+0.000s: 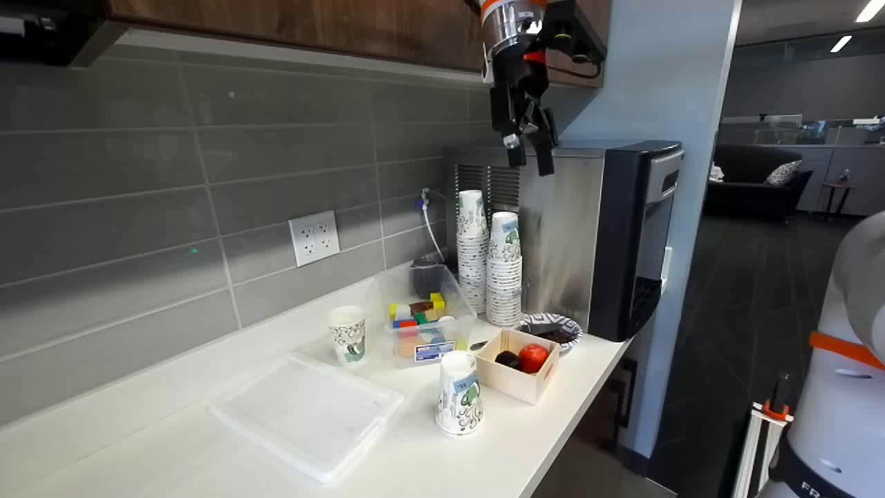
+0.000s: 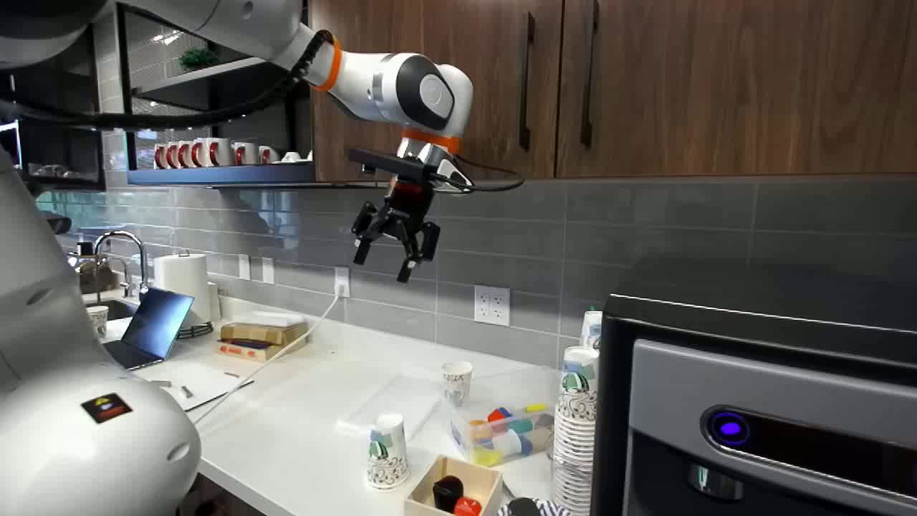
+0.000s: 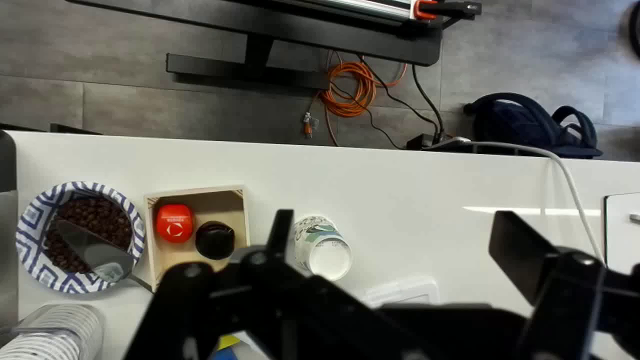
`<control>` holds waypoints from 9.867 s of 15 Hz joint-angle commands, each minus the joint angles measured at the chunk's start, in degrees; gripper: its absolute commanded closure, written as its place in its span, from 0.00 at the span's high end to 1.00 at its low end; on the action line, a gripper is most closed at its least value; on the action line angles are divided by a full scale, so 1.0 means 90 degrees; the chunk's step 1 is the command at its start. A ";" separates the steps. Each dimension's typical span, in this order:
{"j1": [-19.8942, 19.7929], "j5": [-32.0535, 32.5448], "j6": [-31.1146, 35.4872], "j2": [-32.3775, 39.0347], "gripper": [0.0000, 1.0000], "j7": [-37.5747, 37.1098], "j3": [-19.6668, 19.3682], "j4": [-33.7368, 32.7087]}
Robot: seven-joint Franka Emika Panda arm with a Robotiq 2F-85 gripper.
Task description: Pick up the objects from the white bowl and put them in the colorless bowl
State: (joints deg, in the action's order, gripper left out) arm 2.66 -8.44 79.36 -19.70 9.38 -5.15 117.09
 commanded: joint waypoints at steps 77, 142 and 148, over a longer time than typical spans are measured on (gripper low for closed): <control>-0.0902 0.0462 0.6639 0.3379 0.04 -0.0158 0.0275 0.2192; -0.0897 0.1664 0.6470 0.3772 1.00 -0.1461 0.0050 0.2028; -0.0884 0.1563 0.6370 0.4243 1.00 -0.1416 0.0019 0.1802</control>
State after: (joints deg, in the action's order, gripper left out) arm -5.94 5.52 137.15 16.21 -4.07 -4.32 135.20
